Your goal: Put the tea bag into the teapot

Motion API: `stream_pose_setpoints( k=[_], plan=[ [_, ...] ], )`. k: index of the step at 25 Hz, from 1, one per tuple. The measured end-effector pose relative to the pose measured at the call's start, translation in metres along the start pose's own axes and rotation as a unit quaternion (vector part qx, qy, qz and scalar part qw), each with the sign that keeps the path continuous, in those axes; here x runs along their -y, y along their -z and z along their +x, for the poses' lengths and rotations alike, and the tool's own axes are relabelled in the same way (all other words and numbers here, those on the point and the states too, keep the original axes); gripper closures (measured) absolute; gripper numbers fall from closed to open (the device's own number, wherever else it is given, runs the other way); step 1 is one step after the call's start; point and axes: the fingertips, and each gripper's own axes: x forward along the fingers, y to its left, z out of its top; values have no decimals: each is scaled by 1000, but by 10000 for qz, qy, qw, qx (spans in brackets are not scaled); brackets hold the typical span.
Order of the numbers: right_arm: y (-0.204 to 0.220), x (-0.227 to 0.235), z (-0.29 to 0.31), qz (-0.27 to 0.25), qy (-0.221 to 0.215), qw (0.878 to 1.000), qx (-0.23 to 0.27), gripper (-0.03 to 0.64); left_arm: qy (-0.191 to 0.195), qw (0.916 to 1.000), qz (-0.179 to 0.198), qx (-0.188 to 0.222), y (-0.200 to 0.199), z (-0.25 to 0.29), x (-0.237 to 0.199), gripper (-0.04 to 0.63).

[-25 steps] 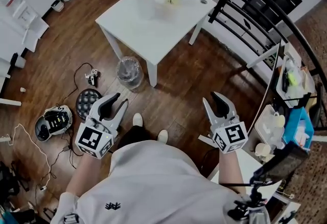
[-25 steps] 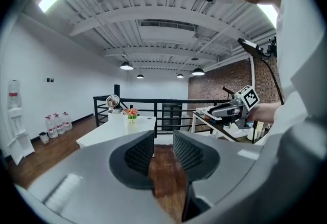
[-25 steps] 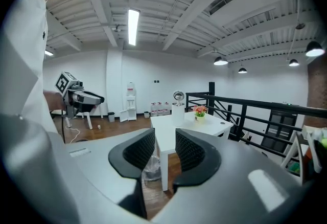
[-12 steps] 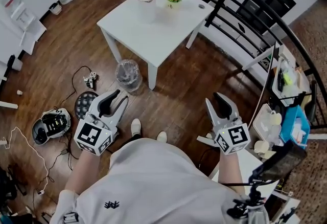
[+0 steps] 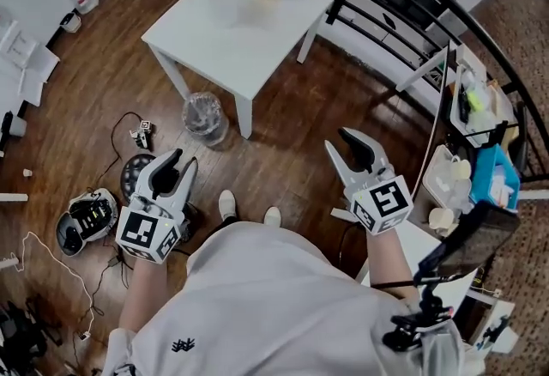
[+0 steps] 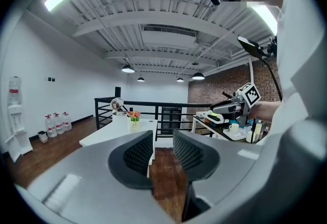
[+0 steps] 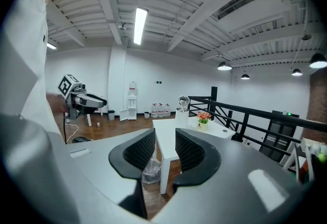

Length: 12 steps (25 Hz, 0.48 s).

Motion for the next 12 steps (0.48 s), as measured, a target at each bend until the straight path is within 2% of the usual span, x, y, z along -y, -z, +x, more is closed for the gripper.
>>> stream_pose_setpoints(
  k=[12],
  plan=[
    [2, 9, 21, -9, -104, 9999, -122, 504, 5, 9999, -68, -94, 3, 16, -6, 483]
  ],
)
